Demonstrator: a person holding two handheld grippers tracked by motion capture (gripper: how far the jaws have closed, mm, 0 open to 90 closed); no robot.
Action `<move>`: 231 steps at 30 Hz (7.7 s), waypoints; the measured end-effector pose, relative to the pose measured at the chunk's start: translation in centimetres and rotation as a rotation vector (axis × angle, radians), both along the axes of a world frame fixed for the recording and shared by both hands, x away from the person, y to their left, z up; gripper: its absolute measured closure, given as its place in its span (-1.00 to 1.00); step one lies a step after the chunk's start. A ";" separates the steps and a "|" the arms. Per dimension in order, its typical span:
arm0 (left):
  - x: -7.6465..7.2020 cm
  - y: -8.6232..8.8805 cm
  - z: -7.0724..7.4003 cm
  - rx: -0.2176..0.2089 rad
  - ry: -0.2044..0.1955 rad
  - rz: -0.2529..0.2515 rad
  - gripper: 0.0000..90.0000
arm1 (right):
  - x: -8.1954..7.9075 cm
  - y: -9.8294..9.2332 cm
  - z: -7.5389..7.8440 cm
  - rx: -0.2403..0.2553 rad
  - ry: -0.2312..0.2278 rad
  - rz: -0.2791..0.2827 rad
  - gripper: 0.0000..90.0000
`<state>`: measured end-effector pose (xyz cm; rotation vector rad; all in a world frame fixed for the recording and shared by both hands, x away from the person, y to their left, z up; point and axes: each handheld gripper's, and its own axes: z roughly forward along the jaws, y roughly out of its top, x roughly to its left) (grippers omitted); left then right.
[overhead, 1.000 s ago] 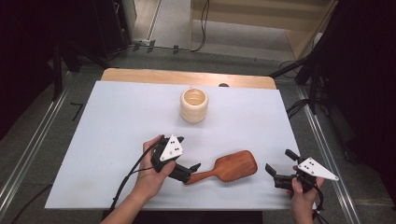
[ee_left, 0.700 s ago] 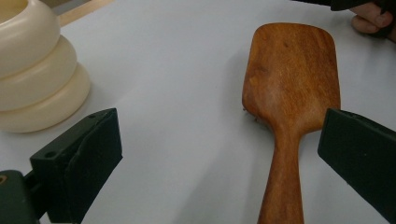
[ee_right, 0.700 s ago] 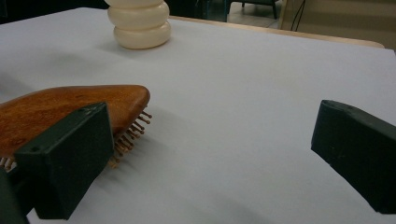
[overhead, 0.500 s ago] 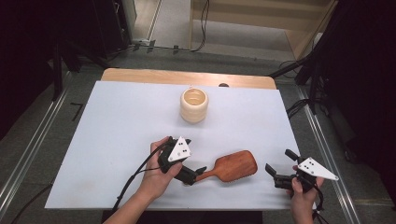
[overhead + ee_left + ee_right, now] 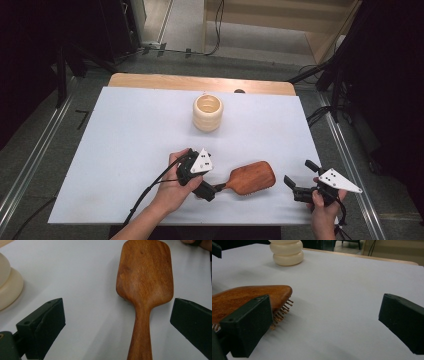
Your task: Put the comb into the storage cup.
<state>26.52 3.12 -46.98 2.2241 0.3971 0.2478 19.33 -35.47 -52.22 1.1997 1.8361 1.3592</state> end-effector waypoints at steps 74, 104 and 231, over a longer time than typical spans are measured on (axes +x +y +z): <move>-0.6 -4.9 -2.3 0.310 0.110 -0.135 0.62 | 0.1 -0.1 0.0 0.007 0.003 -0.004 -1.00; -0.9 -0.3 -0.9 0.122 0.032 0.009 0.61 | -0.2 0.7 1.8 0.017 0.031 0.037 -1.00; -2.6 2.7 -0.3 -0.193 -0.225 0.206 0.61 | 7.1 17.0 7.0 0.616 0.318 0.176 -0.05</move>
